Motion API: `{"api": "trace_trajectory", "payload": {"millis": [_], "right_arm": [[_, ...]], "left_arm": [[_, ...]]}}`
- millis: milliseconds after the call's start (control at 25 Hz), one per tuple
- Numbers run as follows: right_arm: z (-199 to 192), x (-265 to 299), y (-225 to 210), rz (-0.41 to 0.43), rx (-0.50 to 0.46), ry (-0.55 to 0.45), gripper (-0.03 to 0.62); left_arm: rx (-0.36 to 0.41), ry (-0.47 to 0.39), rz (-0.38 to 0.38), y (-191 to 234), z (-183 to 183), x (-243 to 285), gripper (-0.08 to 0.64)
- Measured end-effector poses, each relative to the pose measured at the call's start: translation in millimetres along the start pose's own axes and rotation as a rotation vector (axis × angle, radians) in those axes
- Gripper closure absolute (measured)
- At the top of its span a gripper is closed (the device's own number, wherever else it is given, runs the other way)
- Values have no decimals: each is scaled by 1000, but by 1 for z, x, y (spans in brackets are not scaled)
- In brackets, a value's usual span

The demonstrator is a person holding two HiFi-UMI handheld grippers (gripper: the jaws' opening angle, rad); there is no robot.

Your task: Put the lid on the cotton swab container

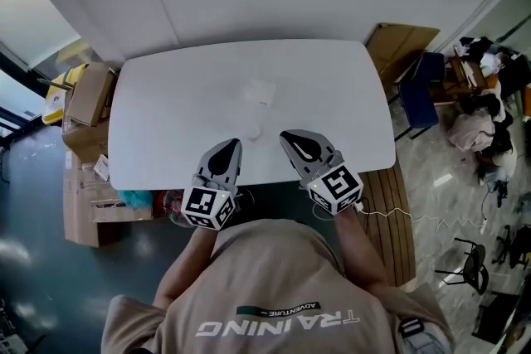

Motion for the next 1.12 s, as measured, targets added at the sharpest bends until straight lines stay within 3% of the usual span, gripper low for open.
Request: {"api": "trace_trajectory", "payload": {"millis": [560,1120], "right_arm": [[-5,67,-41,-44,98,-3,574],[-7,80,-57,44,98,60,574]], "left_arm": [[-4,39,-77,58,7,51,546],[-4,34,-66,45,14,74,547]]}}
Point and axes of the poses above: the fingertips, and each gripper's own axes: x forward along the fingers, y to its left, z out of its top, the point moved 4 cm from there along -x, backward along the fingers, and after that the axes turned 8 degrees about z, right-handed, at the moved point
